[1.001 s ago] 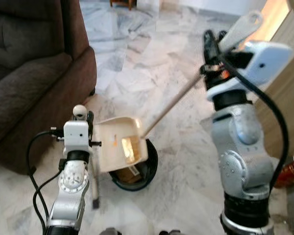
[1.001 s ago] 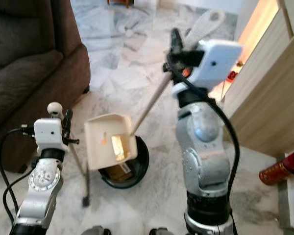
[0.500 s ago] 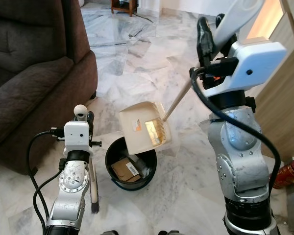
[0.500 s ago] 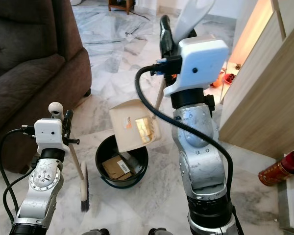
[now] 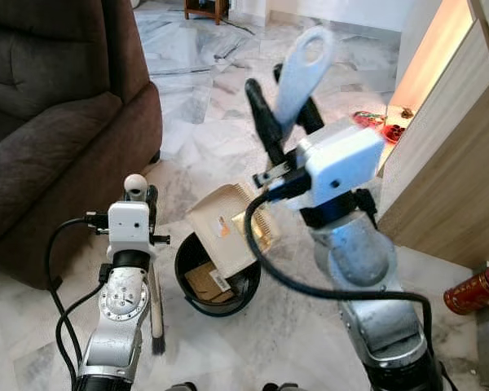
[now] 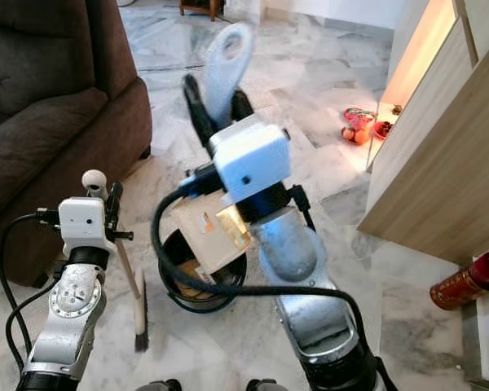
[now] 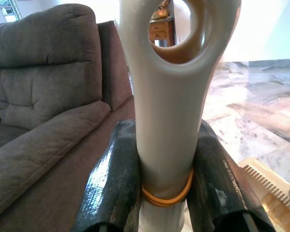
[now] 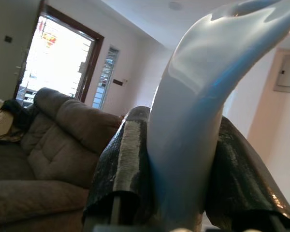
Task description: Sweep floor
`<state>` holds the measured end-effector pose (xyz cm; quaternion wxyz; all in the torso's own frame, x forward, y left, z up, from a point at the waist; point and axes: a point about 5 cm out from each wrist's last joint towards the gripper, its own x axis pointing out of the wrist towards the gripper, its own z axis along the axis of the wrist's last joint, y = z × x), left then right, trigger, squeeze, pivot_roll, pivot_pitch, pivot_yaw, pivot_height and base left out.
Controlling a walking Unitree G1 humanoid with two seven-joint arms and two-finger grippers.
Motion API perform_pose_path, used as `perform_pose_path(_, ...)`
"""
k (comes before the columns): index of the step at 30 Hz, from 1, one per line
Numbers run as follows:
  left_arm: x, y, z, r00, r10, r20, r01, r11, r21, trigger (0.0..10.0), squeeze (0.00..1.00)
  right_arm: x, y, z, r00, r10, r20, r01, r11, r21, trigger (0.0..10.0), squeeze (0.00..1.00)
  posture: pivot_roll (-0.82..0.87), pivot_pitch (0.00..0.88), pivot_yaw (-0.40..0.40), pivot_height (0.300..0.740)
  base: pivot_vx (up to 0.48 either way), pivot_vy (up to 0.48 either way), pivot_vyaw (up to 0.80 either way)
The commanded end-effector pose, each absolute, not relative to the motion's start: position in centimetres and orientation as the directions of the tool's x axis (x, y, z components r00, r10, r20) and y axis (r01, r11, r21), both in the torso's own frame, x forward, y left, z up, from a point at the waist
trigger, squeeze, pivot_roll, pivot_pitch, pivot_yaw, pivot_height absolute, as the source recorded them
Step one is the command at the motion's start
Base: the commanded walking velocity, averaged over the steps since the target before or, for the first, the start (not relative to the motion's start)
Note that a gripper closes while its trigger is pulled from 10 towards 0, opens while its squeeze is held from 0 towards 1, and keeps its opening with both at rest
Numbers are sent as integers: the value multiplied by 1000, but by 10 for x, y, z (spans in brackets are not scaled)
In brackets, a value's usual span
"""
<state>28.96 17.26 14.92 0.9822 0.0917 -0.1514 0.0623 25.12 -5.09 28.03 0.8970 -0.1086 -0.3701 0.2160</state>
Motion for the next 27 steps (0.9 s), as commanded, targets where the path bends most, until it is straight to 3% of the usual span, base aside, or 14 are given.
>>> perform_pose_path(1, 288, 172, 156, 933, 80, 351, -153, 971, 186, 10000, 0, 231, -47, 298, 515, 488, 705, -302, 873, -384, 10000, 0, 66, 180, -22, 740, 0, 0, 0)
perform_pose_path(19, 288, 172, 156, 933, 80, 351, -154, 970, 188, 10000, 0, 195, -14, 299, 346, 599, 722, -396, 791, -466, 10000, 0, 71, 188, -21, 740, 0, 0, 0)
perform_pose_path(27, 288, 173, 156, 933, 80, 350, -154, 970, 189, 10000, 0, 192, -11, 296, 327, 624, 709, -382, 774, -505, 10000, 0, 73, 190, -20, 740, 0, 0, 0)
